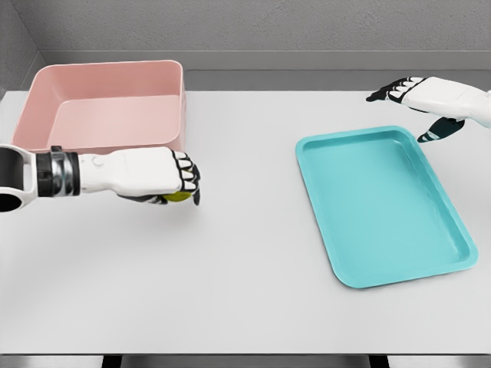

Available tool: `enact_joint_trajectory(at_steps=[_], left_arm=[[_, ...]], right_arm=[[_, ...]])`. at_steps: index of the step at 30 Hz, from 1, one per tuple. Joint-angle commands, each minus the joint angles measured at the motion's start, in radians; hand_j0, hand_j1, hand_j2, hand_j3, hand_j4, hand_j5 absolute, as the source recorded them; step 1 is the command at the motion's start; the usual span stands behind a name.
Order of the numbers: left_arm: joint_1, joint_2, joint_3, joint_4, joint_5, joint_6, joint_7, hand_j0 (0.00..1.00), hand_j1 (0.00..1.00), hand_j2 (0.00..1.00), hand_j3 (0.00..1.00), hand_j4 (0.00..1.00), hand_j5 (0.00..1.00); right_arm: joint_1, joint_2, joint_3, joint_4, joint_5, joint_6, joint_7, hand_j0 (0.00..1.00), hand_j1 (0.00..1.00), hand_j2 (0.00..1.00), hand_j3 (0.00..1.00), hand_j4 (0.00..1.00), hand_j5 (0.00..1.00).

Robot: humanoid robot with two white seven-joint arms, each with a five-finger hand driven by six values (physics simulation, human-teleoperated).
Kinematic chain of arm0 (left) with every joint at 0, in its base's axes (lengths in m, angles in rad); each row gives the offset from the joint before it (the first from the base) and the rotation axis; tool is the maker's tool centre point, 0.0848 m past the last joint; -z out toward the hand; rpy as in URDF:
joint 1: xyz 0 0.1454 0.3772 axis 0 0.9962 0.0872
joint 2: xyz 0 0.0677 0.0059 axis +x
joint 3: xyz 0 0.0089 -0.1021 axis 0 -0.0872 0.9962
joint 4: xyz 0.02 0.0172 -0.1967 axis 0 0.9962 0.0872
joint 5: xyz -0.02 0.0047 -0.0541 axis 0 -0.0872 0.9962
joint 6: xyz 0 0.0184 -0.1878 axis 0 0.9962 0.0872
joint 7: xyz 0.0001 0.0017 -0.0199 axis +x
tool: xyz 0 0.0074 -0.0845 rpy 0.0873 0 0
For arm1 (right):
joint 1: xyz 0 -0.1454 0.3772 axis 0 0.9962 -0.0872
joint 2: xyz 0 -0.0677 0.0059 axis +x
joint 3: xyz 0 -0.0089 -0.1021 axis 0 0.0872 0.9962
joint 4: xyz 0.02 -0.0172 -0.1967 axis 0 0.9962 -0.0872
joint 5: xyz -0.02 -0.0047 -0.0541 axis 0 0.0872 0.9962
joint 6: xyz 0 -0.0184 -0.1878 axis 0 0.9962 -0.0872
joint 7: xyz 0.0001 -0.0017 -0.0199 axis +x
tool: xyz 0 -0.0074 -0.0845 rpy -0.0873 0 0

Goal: Put the tennis from the blue tray into the pink basket with both arms

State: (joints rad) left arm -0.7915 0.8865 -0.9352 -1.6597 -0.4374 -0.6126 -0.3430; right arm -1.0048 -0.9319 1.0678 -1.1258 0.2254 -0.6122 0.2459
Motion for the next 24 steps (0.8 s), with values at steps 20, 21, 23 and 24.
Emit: enact_joint_trajectory(at_steps=[20,21,23,24], left_arm=[[-0.064,0.009,0.016,0.072,0.057,0.002,0.004,0.59,0.59,0.59,0.59,0.59,0.59],[-0.064,0.009,0.016,0.078,0.057,0.002,0.004,0.59,0.59,0.59,0.59,0.59,0.59],[-0.066,0.009,0.016,0.095,0.059,0.002,0.004,0.59,0.59,0.59,0.59,0.59,0.59],[-0.068,0.009,0.016,0.104,0.059,0.002,0.004,0.59,0.59,0.59,0.59,0.59,0.59]], right_arm=[[0.0,-0.001,-0.002,0.001,-0.006,0.001,-0.001,1.0,1.0,1.0,1.0,1.0,1.0],[0.0,-0.001,0.0,0.001,-0.006,0.001,-0.001,1.0,1.0,1.0,1.0,1.0,1.0],[0.0,-0.001,0.0,0.0,-0.006,0.001,-0.001,1.0,1.0,1.0,1.0,1.0,1.0],[0.0,-0.001,0.0,0.0,-0.006,0.001,-0.001,1.0,1.0,1.0,1.0,1.0,1.0]])
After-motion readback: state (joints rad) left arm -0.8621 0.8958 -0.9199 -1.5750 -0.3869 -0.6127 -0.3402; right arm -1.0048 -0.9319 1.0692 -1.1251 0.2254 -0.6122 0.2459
